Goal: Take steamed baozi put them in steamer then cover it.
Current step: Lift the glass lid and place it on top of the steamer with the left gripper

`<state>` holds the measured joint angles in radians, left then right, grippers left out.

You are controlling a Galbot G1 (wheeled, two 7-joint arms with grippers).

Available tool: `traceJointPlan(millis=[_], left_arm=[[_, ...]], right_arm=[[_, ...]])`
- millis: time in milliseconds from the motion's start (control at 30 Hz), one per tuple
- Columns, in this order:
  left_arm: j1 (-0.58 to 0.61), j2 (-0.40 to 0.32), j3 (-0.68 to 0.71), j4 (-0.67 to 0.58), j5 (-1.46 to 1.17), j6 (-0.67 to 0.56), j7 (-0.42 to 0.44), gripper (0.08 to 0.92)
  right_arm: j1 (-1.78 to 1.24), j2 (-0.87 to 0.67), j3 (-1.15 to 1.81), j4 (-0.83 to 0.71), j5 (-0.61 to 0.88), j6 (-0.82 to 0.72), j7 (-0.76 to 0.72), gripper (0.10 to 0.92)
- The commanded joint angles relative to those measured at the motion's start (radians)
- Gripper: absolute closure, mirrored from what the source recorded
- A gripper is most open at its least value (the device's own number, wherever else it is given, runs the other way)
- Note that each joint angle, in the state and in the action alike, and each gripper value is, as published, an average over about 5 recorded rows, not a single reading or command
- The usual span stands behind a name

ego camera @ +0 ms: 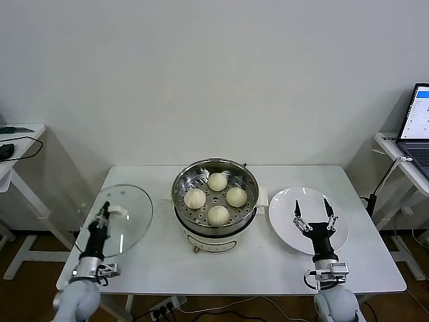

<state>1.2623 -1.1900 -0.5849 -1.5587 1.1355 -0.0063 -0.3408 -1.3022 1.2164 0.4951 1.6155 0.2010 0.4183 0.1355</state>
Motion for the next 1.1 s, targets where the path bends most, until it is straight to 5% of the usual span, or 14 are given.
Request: traceJointPlan(millis=[33,167,367,633,1100], left_arm=[[0.038,0.068,-0.1,-0.383,-0.041,0.043,0.079,0.808],[0.032,0.079,-0.013,-0.531,-0.047,0.121,0.131,0.808],[-0.044,0.076,0.31,-0.644,-0.062,0.334,0.229,0.808],[-0.213,-0.032,0.649,-0.531,-0.011,0.484,0.309,0.808],[-0.353,-0.122,0.75,-0.349,0.086,0.628,0.423,0.808]], right_arm=[[0.002,0.003,0.004,0.007,-0.008,0.001,-0.001,0.203],[-0.001,0.002,0.009,0.015,-0.008,-0.005,0.002,0.203],[-0.004,-0.007,0.014,0.051,0.004,-0.088,0.033,0.203],[-0.007,-0.003,0.031,0.051,0.004,-0.147,0.033,0.203],[-0.005,0.021,0.035,-0.017,-0.03,-0.125,0.033,0.203]])
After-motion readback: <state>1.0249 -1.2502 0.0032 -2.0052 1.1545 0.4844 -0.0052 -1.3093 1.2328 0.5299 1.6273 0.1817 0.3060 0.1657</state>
